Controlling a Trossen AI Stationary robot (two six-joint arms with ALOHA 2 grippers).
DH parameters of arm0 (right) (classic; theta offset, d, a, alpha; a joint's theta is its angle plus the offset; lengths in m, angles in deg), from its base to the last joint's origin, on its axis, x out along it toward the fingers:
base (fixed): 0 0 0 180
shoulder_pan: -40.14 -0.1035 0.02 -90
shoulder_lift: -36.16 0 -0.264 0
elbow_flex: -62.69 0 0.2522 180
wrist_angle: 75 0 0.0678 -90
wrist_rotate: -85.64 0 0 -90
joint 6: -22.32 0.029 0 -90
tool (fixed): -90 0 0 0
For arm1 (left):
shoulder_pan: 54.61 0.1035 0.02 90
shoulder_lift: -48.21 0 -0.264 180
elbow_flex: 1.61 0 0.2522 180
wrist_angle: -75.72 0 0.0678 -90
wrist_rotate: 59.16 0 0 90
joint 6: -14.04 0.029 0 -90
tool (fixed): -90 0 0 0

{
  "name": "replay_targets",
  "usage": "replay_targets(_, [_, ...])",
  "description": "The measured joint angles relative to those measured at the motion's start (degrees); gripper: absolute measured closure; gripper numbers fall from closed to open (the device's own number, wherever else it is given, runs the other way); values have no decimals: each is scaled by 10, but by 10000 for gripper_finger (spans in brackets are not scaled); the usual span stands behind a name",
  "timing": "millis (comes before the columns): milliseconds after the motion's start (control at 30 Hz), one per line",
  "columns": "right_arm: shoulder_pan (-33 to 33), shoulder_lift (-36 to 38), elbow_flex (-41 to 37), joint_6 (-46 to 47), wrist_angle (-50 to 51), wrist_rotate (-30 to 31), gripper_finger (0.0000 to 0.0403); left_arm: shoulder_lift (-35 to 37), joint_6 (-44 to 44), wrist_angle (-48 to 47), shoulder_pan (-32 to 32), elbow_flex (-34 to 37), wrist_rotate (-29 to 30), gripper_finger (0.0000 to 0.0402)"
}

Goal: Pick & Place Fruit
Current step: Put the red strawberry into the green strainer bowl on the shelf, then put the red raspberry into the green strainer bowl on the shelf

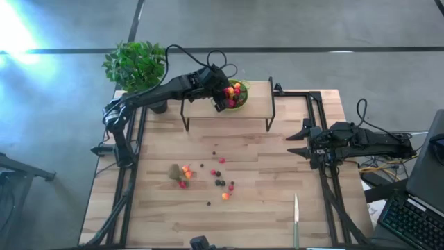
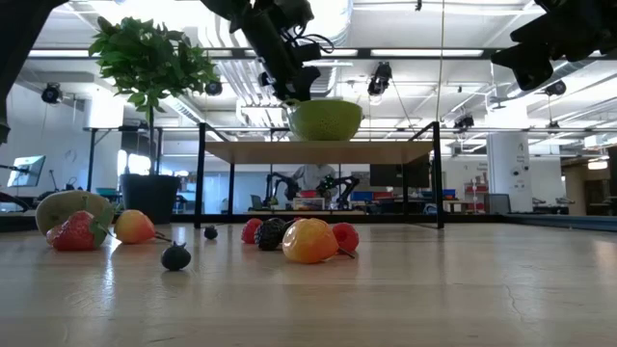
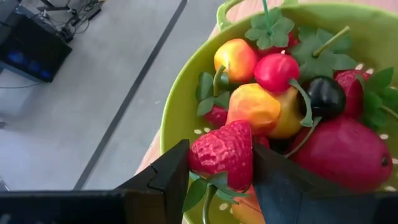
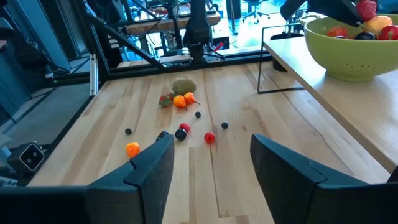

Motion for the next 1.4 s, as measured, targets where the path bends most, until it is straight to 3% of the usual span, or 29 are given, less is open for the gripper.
replay_targets(433, [0,0,0,0,0,0,182,3,3,-3,0,0,-1,187])
replay_targets(700, [0,0,0,0,0,0,156,50,30,-39,-25,-9,-9,184])
replay_targets(1033, [0,0,0,0,0,0,125,110,33,-90,-104,-12,-87,184])
replay_targets(1400, [0,0,0,0,0,0,90,120,10,-283,-239,2,-99,184])
